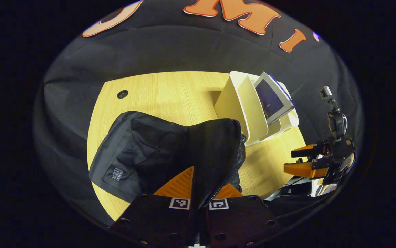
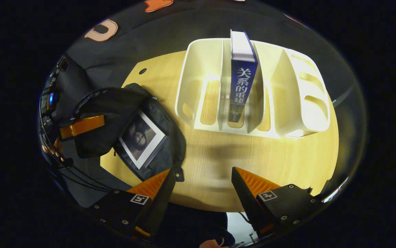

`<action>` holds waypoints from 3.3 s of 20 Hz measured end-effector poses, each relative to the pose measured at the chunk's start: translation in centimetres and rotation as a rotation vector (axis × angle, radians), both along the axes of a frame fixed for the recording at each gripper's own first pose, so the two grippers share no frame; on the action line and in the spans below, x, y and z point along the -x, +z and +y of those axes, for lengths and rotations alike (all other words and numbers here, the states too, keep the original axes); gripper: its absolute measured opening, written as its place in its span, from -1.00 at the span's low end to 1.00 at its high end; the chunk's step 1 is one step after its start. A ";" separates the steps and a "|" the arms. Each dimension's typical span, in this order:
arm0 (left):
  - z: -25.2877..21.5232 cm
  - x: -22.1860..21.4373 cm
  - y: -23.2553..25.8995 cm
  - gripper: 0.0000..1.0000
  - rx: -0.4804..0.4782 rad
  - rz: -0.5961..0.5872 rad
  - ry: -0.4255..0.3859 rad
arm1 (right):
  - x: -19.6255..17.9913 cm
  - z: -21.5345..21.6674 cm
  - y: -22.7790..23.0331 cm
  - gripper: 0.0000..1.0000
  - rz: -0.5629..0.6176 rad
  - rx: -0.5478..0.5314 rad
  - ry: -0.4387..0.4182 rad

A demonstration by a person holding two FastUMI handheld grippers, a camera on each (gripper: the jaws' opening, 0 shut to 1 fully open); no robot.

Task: Open the schoolbag, grab two books from the bookshelf and put them into the schoolbag.

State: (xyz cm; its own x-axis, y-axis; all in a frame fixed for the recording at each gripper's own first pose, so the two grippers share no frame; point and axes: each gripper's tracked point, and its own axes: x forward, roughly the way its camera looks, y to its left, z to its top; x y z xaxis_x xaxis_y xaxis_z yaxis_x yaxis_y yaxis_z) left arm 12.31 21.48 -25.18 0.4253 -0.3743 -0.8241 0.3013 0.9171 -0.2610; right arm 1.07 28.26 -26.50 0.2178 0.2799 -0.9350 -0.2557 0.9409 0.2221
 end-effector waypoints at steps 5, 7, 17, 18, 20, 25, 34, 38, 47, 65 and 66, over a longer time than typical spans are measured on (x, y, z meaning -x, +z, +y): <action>0.2 -0.1 0.1 -0.92 -0.004 -0.001 0.013 | -4.6 -1.9 2.2 0.97 -0.033 0.035 0.004; 0.2 0.0 0.2 -0.92 -0.005 0.001 0.014 | -6.6 -2.3 3.1 1.00 -0.045 0.049 0.004; 0.1 0.4 -0.2 -0.92 -0.010 0.008 0.023 | -15.2 -2.8 5.3 0.97 -0.094 0.100 -0.009; 0.2 0.3 -0.2 -0.92 -0.013 0.005 0.026 | -16.0 -3.1 5.4 0.97 -0.097 0.115 -0.010; 0.2 0.3 -0.3 -0.92 -0.013 0.008 0.030 | -17.2 -2.9 5.1 0.97 -0.088 0.123 -0.012; 0.4 0.4 -0.3 -0.92 -0.014 0.012 0.041 | -19.4 -1.9 3.3 0.82 -0.027 0.118 -0.042; 0.4 0.6 -0.4 -0.92 -0.012 0.010 0.051 | -20.3 -2.1 1.0 -0.10 0.045 0.155 -0.112; 0.2 0.4 -0.8 -0.92 -0.007 0.016 0.043 | -20.0 -2.4 0.8 -0.24 0.062 0.170 -0.157; 0.3 1.1 -0.9 -0.92 0.006 0.003 -0.010 | -15.3 -3.6 2.5 -0.34 0.045 0.141 -0.239; 0.1 1.5 -1.4 -0.92 -0.001 -0.024 -0.142 | 0.4 -4.8 5.9 -0.34 0.039 -0.064 -0.412; 0.0 1.5 -1.4 -0.94 -0.002 -0.024 -0.149 | 1.3 -4.8 5.9 -0.34 0.040 -0.074 -0.415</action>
